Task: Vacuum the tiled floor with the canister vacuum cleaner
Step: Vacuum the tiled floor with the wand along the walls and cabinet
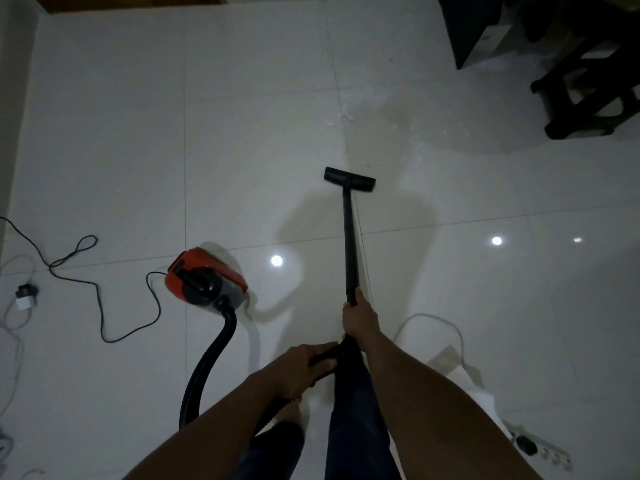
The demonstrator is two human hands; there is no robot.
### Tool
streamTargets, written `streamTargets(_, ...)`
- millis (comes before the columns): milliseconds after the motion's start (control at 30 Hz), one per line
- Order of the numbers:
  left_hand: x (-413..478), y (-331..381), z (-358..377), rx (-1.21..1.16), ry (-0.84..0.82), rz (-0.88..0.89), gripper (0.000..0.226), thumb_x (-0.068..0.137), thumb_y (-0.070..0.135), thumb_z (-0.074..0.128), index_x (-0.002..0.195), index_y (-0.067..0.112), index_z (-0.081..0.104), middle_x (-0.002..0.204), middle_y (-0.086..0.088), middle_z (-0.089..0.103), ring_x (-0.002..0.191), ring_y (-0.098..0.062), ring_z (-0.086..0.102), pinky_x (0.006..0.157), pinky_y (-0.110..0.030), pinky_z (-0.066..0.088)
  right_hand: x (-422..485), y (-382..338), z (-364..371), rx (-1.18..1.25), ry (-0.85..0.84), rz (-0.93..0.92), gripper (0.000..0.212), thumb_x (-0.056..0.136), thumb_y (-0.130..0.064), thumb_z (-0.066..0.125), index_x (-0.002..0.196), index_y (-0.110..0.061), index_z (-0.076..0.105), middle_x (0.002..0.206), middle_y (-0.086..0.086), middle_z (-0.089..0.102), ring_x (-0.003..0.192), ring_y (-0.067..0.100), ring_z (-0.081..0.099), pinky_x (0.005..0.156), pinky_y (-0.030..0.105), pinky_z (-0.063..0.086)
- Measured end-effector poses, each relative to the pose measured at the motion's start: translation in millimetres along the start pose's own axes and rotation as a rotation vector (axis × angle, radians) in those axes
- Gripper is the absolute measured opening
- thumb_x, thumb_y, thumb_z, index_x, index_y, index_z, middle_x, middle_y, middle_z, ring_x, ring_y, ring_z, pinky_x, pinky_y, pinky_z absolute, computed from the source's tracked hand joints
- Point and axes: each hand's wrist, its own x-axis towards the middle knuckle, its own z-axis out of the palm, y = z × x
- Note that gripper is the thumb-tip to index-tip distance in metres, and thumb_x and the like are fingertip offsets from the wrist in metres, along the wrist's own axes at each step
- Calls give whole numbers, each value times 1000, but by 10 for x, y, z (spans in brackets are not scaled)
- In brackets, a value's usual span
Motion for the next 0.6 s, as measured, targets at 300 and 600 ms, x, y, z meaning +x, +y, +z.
streamTargets(300, 917, 1021, -620, -122, 68, -43, 54, 102, 45, 47, 153, 37, 29, 79, 11, 54, 45, -1, 54, 53, -27, 52, 1043, -771, -991, 6, -61, -49, 60, 104, -29, 39, 159, -36, 13, 135, 10, 56, 79, 13, 56, 64, 27, 49)
streamTargets(600, 1783, 1729, -1349, -148, 106, -30, 52, 100, 53, 45, 150, 45, 31, 104, -7, 70, 54, -5, 61, 67, -24, 55, 1945, -1681, -1810, -123, -100, -82, 62, 103, -26, 40, 159, -33, 14, 139, 13, 54, 104, 28, 60, 78, 28, 46)
